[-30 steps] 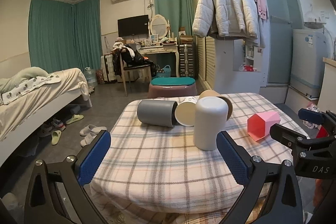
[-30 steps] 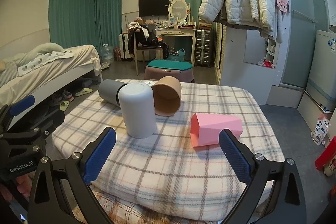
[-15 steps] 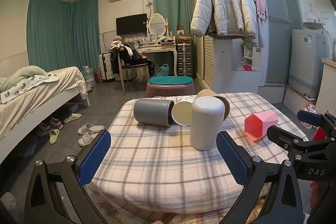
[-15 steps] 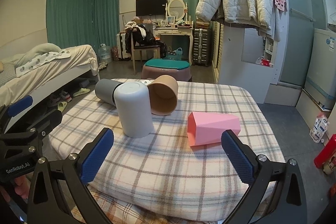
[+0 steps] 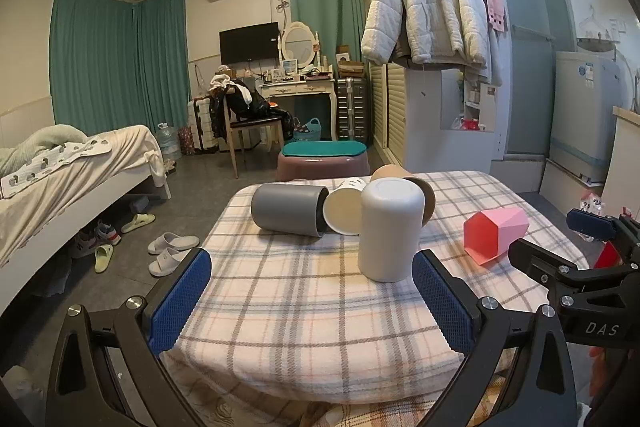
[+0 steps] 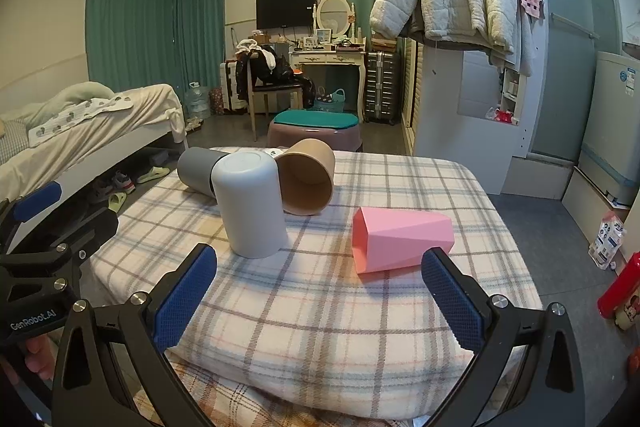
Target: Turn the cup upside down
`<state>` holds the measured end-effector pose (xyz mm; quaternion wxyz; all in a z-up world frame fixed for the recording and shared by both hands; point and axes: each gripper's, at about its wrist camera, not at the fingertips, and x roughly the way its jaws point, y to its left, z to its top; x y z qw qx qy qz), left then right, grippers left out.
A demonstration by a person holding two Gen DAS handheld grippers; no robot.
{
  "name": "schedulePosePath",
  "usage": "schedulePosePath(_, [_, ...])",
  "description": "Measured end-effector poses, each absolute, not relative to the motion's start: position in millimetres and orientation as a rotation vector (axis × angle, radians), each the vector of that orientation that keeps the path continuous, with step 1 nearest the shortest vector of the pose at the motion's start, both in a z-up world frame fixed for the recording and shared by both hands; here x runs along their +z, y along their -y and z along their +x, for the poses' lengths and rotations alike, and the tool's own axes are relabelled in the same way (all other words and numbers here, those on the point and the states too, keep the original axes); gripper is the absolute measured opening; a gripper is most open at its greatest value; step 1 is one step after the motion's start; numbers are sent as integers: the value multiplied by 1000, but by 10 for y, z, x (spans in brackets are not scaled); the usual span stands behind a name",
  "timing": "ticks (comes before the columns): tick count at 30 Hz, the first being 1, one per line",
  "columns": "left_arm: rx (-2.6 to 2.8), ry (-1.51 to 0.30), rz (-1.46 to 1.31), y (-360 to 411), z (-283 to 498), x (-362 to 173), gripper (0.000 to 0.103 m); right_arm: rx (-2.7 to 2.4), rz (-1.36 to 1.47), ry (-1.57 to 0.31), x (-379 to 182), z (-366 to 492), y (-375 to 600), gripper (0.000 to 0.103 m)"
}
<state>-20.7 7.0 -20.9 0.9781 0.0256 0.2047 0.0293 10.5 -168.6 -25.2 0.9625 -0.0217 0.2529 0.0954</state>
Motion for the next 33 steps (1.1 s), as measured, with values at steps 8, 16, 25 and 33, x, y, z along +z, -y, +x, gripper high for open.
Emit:
schedulePosePath(8, [58,-410,49,-70,-211,-203,103,189,-47,-519,-299,97,1694,103])
schedulePosePath(16, [59,-412,49,-66,-206,-204,103,188,-48,-524,-320,86,1684,103])
schedulePosePath(25, [60,-412,49,-68,-206,-200,103,189,-48,-528,-317,96,1675,103])
schedulePosePath(33, [65,-412,41,-77,-237,-239,103,190,-50,-534,-340,99,1668,103])
